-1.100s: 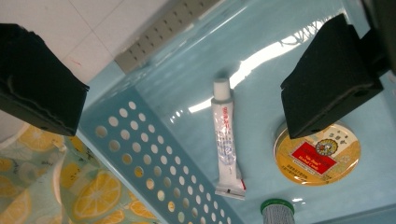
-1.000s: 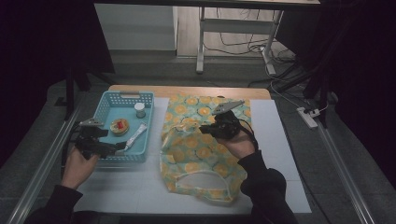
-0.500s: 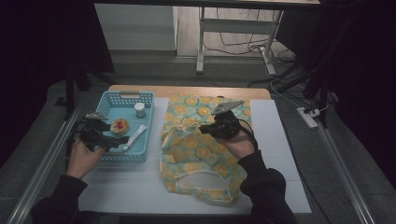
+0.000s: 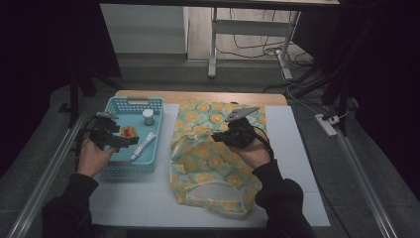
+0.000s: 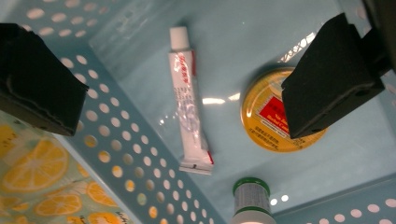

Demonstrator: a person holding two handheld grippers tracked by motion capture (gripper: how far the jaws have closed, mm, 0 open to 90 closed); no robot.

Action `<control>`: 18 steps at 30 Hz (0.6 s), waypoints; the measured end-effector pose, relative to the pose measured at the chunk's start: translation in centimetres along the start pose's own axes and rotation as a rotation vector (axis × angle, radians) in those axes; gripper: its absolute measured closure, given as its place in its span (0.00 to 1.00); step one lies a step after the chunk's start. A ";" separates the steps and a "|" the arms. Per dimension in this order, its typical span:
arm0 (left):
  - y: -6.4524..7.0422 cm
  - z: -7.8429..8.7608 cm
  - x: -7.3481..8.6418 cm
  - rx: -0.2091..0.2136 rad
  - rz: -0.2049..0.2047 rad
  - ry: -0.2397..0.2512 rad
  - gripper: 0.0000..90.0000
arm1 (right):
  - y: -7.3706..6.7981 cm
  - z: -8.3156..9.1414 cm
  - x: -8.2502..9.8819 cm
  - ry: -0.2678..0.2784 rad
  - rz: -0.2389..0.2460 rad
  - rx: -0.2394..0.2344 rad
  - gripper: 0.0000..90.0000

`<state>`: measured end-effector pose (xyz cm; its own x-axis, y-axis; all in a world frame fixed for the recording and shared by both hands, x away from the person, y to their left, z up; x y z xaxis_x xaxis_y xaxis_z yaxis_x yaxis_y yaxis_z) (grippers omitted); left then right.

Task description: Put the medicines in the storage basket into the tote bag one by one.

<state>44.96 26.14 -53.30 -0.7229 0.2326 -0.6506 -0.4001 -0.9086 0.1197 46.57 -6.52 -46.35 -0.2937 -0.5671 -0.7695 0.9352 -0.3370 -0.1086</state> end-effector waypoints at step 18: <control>-3.5 -4.0 -1.1 -0.059 0.015 -0.051 0.00 | 0.0 0.0 0.1 -0.002 0.004 0.002 1.00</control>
<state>49.36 27.66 -56.03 -0.7572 0.2345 -0.6096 -0.3562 -0.9306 0.0844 46.57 -6.56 -46.39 -0.2908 -0.5699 -0.7685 0.9358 -0.3366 -0.1045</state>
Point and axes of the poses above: each handheld gripper's, and its own axes: z roughly backward along the jaws, x roughly out of its underside, y roughly to its right, the point moved 9 cm from there along -z, roughly forward along the jaws, and after that the axes turned 5 degrees about -x, right-handed, at the moved point
